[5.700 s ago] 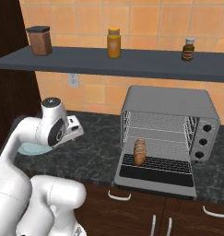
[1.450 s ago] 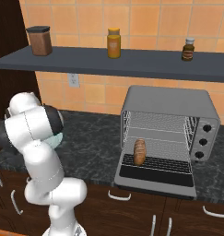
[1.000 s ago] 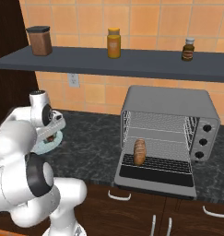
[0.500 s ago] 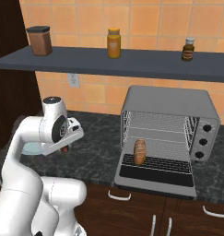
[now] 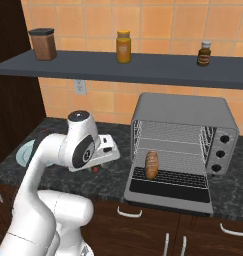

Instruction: Pick up the kebab skewer and baguette bread, and place them inside the toaster oven. Close the toaster oven door and start by setting the timer.

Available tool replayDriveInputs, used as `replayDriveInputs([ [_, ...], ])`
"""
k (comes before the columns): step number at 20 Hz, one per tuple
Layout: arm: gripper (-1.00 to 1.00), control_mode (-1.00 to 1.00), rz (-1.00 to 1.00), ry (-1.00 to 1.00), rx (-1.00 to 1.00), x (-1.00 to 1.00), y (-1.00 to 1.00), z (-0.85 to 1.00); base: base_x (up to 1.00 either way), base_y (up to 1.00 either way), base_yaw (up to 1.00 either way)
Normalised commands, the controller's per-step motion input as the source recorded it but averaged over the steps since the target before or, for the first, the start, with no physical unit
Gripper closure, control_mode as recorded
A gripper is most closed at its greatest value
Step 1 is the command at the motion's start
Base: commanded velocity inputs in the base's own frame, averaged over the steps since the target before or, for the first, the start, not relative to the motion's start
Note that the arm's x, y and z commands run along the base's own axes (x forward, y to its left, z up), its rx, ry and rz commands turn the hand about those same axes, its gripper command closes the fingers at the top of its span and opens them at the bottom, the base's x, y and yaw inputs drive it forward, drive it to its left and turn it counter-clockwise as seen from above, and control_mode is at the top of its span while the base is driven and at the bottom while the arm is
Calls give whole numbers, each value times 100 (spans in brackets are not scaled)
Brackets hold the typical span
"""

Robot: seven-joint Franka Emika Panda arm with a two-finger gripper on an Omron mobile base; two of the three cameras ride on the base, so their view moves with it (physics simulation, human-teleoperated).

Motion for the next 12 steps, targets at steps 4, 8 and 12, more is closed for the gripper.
replayDriveInputs([
  [4,100,-100,-38,0,0,0,-100,16,0,0,0],
  [8,100,-100,-34,0,0,0,-100,11,0,0,0],
  [12,100,-100,-29,1,0,18,-100,4,0,0,0],
])
